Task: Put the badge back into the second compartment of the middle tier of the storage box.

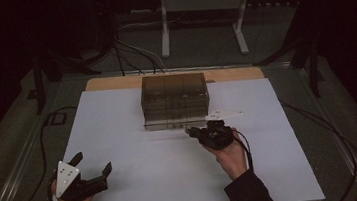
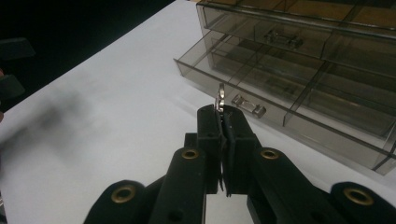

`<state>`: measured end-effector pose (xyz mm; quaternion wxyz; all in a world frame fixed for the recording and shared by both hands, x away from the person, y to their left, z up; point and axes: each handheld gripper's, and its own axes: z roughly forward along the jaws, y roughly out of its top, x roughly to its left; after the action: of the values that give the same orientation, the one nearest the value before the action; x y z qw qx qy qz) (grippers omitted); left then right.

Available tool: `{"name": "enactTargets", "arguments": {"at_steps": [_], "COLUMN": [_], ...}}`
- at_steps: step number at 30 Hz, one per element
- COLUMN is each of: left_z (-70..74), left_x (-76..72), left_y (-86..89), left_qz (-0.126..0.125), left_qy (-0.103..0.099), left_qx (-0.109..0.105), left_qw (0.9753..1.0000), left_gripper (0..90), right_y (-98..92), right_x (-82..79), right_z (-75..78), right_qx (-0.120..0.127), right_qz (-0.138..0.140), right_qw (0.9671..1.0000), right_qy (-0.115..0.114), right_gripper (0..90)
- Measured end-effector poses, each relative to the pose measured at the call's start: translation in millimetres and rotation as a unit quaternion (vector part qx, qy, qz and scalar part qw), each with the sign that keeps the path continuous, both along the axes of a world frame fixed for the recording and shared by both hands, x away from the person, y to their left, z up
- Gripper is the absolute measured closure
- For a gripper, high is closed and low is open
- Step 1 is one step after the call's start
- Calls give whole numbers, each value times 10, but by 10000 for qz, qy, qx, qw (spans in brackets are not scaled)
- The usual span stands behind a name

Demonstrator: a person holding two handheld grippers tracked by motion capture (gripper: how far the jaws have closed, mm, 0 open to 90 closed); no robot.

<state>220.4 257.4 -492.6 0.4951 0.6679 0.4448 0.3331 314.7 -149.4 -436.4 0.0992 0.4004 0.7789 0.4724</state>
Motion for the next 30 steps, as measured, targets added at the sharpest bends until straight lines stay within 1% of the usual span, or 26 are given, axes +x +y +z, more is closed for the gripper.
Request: {"name": "enactTargets", "arguments": {"at_steps": [3,9,15,22,25,26,30], "left_z": [-2,-3,-4,-5,-7,-8,-8], "left_x": [3,5,6,7,10,11,12], "left_y": [-1,2,2,-1,-2,-2,-5], "left_qz": [-2,2,-3,-14,-15,-13,-11], "left_qy": [11,14,14,17,19,20,21], "left_qx": [3,10,22,24,26,23,27], "left_qw": [10000,10000,10000,10000,10000,10000,10000], "left_gripper": [3,3,3,3,3,3,3], "right_y": [3,24,37,68,71,77,96], "right_x": [14,95,135,221,231,261,305], "right_z": [10,22,26,26,24,19,-2], "right_qx": [-3,96,88,121,131,170,110], "right_qz": [-10,-111,-119,-233,-250,-277,-276], "right_qw": [10000,9999,9999,9996,9996,9994,9995], "right_qy": [-9,-4,-14,-58,-61,-68,-63], "right_gripper": [869,868,868,869,868,869,869]}}
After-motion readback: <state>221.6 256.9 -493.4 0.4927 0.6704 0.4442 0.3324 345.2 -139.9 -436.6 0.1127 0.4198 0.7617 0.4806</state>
